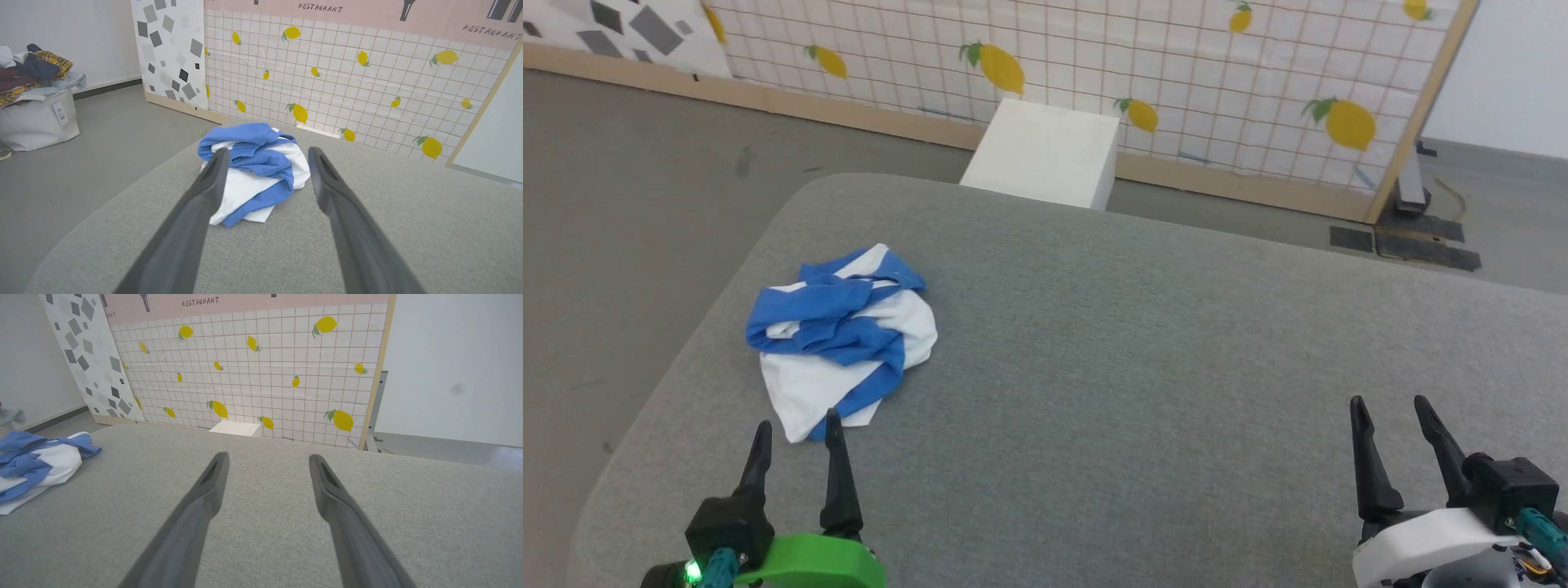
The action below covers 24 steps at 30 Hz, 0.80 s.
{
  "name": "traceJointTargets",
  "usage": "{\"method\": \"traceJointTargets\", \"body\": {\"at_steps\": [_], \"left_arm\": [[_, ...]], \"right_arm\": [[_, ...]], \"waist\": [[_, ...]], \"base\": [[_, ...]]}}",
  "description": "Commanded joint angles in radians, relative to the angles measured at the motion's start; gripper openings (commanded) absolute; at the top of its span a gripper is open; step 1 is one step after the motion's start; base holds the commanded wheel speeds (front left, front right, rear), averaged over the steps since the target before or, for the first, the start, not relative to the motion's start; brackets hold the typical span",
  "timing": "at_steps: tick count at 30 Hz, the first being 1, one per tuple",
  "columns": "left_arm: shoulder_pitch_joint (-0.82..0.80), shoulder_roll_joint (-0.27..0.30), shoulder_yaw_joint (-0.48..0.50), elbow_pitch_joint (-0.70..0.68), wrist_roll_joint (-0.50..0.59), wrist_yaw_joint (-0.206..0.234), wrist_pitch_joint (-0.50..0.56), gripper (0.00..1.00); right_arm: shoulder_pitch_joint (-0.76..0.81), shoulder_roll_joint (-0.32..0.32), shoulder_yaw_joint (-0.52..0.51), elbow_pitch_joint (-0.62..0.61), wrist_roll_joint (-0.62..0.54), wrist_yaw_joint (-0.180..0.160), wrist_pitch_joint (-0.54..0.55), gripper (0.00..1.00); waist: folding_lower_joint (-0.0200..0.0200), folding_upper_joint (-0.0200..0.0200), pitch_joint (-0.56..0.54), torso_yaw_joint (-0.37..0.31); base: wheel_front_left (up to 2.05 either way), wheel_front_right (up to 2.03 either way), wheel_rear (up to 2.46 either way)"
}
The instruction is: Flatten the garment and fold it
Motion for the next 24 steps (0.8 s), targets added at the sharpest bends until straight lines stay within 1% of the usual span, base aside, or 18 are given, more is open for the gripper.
{"method": "traceJointTargets", "body": {"at_steps": [1, 9, 19, 21, 24], "left_arm": [[0.021, -0.003, 0.002, -0.006, -0.011, 0.006, -0.010, 1.00], [0.038, -0.003, 0.007, -0.010, -0.024, 0.013, -0.027, 1.00], [0.050, -0.003, 0.004, -0.019, -0.035, 0.021, -0.047, 1.00], [0.046, -0.003, 0.000, -0.026, -0.013, 0.013, -0.051, 1.00], [0.023, -0.003, 0.003, -0.046, -0.009, -0.004, -0.057, 1.00]], "right_arm": [[0.008, 0.000, -0.003, 0.006, 0.009, -0.001, -0.011, 1.00], [0.013, 0.000, -0.009, 0.019, 0.021, -0.001, -0.028, 1.00], [0.016, 0.000, -0.018, 0.031, 0.031, -0.001, -0.049, 1.00], [0.019, 0.000, -0.022, 0.034, 0.033, -0.001, -0.053, 1.00], [0.022, 0.000, -0.029, 0.036, 0.035, -0.001, -0.059, 1.00]], "waist": [[0.0000, -0.0001, -0.009, 0.019], [0.0000, -0.0001, -0.013, 0.049], [0.0000, -0.0001, -0.013, 0.065], [0.0000, -0.0001, -0.013, 0.069], [0.0000, -0.0001, -0.012, 0.078]], "base": [[0.00, 0.00, 0.00], [0.00, 0.00, 0.00], [0.00, 0.00, 0.00], [0.00, 0.00, 0.00], [0.00, 0.00, 0.00]]}}
